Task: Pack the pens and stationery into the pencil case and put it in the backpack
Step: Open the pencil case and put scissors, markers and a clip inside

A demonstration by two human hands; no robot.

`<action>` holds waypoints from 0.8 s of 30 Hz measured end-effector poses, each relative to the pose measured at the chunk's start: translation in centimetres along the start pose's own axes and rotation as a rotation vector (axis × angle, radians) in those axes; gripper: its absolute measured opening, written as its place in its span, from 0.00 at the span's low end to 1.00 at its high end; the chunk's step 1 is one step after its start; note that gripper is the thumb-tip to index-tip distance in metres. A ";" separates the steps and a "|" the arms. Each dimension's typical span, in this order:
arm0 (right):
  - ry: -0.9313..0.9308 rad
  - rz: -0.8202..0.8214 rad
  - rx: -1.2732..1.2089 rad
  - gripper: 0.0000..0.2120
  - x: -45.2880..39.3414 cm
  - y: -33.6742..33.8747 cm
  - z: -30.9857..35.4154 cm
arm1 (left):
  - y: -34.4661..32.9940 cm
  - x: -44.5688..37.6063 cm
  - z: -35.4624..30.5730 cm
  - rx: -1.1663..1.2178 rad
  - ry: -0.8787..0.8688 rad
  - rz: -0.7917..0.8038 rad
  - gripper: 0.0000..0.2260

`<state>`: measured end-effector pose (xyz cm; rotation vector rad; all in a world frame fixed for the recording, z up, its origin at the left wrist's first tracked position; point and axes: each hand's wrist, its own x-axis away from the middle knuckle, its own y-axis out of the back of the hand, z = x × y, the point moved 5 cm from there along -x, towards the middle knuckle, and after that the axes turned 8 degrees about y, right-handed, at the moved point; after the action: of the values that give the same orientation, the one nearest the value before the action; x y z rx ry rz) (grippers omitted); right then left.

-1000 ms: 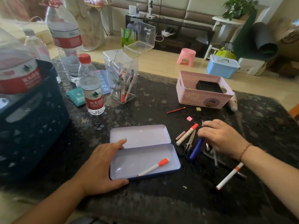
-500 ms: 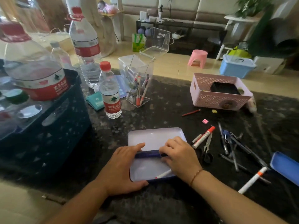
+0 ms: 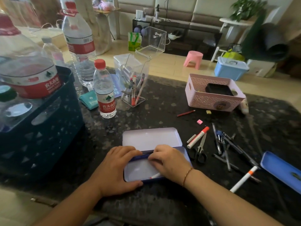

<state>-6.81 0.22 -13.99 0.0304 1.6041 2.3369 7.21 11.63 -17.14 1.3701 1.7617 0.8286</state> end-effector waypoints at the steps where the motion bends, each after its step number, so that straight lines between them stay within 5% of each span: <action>1: 0.009 0.002 -0.023 0.10 0.1 0.1 0.0 | -0.1 0.0 0.0 -0.012 -0.004 0.005 0.32; 5: 0.020 0.037 -0.084 0.13 1.1 1.1 -0.4 | -0.1 -0.1 0.0 -0.014 0.002 0.008 0.30; 8: 0.055 -0.106 0.003 0.08 2.7 3.4 -1.4 | -0.1 0.0 0.0 -0.009 0.004 0.005 0.30; 11: -0.121 -0.190 0.219 0.10 5.4 6.2 -5.6 | 0.0 -0.1 -0.1 -0.007 0.018 0.005 0.30; 13: -0.249 -0.073 0.343 0.15 7.3 7.1 -8.7 | 0.0 -0.2 -0.2 -0.011 0.016 -0.005 0.31; 17: -0.198 0.217 0.494 0.22 8.7 6.8 -12.1 | 0.2 0.0 0.0 -0.001 0.041 0.000 0.37; 24: -0.198 0.321 0.479 0.15 7.2 6.5 -12.9 | 0.5 0.0 -0.2 0.049 0.082 0.015 0.44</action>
<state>-17.59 -11.78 -14.03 0.6444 2.1343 2.0125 7.25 11.74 -16.65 1.4005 1.8471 0.8658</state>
